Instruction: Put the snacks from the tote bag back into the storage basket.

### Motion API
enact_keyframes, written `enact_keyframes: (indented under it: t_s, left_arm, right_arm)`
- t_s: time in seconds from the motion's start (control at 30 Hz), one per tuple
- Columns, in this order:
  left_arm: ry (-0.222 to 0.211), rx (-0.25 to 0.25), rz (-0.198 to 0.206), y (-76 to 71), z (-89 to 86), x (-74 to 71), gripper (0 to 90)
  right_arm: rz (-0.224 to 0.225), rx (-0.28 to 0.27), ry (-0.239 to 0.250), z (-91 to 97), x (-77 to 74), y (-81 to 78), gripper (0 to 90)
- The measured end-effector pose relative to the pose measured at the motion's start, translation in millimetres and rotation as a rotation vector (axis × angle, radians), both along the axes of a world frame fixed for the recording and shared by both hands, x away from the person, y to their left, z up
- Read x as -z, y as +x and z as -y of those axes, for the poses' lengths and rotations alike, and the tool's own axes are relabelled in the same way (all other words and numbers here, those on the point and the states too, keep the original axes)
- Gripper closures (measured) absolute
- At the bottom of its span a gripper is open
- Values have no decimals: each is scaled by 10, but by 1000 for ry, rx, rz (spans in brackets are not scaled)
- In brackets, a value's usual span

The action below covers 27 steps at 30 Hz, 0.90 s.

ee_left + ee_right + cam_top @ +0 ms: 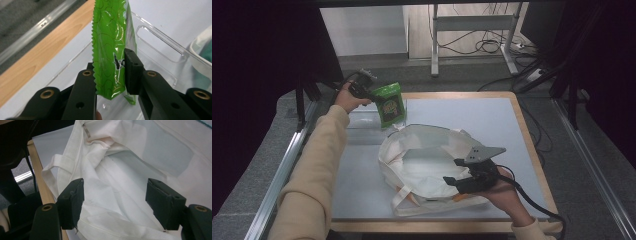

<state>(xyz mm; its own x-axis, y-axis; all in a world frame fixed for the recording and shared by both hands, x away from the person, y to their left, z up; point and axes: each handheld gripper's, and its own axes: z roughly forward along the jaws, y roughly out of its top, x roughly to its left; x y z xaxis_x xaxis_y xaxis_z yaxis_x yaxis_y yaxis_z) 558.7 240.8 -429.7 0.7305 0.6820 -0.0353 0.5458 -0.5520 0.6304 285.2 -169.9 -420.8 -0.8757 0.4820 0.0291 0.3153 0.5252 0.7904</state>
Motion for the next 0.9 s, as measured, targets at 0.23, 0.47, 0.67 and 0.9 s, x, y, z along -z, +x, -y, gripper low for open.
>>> enact_keyframes:
  t_s: [0.23, 0.47, 0.67, 0.9]
  left_arm:
    - [15, 7, 25, 57, 63, -30, 746]
    - [20, -16, 45, 75, 94, 2, 722]
    - [18, -23, 42, 80, 60, 18, 702]
    - [31, -29, 61, 89, 58, 9, 634]
  right_arm:
    - [-3, -1, -8, -5, 9, 3, 313]
    - [-7, -5, -15, -18, 26, 3, 311]
    - [-10, -8, -18, -22, 32, 7, 310]
    - [-10, -10, -18, -23, 31, 4, 310]
